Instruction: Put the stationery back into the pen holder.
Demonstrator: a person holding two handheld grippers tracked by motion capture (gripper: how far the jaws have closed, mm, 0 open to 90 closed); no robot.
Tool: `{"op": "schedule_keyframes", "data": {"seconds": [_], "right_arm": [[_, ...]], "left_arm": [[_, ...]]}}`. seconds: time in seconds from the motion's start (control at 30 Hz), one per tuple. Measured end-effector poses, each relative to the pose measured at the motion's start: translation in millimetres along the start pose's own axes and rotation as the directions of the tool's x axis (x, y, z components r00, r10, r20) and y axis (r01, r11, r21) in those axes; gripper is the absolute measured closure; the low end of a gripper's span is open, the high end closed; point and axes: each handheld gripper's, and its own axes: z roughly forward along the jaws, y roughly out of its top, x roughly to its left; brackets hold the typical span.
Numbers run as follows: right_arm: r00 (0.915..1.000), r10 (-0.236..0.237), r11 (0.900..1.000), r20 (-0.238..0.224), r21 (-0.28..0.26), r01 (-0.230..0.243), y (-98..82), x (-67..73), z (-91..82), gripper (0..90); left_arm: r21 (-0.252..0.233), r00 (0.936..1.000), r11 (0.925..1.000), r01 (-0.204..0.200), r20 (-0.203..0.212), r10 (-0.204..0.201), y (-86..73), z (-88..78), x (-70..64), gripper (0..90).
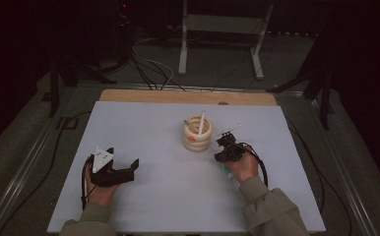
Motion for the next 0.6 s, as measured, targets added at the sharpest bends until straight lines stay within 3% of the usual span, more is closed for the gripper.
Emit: {"op": "schedule_keyframes", "data": {"seconds": [0.6], "right_arm": [[0.9989, 0.021, 0.992, -0.041, -0.123, -0.026, 1.2, -10.0, -29.0, 66.3]], "left_arm": [[0.003, 1.0000, 1.0000, 0.003, 0.000, -0.003, -0.3, 0.3, 0.2, 0.9]]}}
